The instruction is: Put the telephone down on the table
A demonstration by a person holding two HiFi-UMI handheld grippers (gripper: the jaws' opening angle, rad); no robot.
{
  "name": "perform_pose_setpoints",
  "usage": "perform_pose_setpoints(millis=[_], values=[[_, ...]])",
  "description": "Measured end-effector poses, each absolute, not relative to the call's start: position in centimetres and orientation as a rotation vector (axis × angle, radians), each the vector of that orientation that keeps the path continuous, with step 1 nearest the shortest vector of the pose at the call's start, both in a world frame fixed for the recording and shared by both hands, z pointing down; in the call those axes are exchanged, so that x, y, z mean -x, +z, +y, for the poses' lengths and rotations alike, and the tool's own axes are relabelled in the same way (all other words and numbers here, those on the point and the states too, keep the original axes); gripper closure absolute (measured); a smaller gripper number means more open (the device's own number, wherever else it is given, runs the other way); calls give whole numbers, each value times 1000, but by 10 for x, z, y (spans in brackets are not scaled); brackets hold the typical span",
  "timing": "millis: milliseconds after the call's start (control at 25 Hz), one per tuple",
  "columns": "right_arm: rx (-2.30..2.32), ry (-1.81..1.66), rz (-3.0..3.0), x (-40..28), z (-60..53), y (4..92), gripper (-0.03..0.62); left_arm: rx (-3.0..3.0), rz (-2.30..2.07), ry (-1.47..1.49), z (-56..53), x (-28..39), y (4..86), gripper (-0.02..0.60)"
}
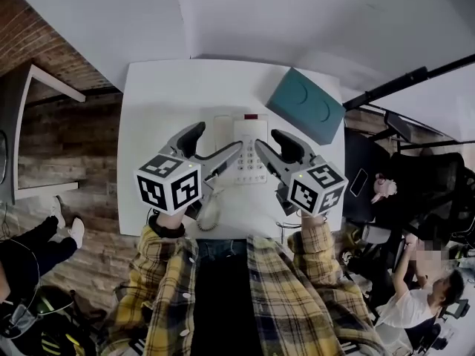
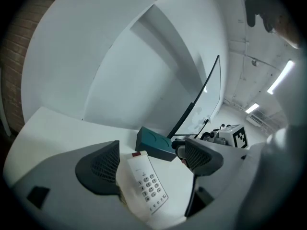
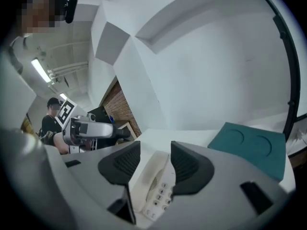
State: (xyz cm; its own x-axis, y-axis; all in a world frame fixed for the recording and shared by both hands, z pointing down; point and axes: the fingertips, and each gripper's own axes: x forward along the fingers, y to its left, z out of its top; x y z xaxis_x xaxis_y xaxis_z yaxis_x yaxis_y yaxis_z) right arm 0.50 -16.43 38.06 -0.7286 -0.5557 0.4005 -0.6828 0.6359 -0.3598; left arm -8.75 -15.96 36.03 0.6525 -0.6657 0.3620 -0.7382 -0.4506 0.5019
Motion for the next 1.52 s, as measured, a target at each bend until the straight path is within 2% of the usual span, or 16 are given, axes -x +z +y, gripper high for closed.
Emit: perform_pose_setpoints(millis=[360, 880, 960, 1000, 1040, 1080, 1240, 1320, 1520], values=[[-1037, 361, -2798, 19, -160, 286, 429, -2565, -1204, 102, -149, 78, 271, 147], [-1043, 189, -2883, 30, -123, 250, 521, -2703, -1168, -38, -107, 62, 232, 157], [-1041, 171, -2891, 29, -117, 247, 526, -2714, -1204, -68, -102, 63, 228, 203], [-1040, 166, -2895, 29, -114, 245, 530, -2721, -1247, -78, -100, 65, 224, 301], [-1039, 160, -2900, 28, -112, 242, 532, -2730, -1293, -81, -99, 67, 221, 427], [-1040, 154, -2906, 28, -109, 240, 534, -2741, -1324, -73, -98, 68, 219, 462], [-1024, 138, -2927, 28, -100, 236, 546, -2760, -1315, -55, -92, 65, 218, 492], [-1016, 137, -2927, 28, -96, 237, 550, -2753, -1302, -63, -89, 63, 221, 529], [-1021, 161, -2928, 24, -93, 239, 563, -2752, -1264, -88, -85, 58, 221, 554]])
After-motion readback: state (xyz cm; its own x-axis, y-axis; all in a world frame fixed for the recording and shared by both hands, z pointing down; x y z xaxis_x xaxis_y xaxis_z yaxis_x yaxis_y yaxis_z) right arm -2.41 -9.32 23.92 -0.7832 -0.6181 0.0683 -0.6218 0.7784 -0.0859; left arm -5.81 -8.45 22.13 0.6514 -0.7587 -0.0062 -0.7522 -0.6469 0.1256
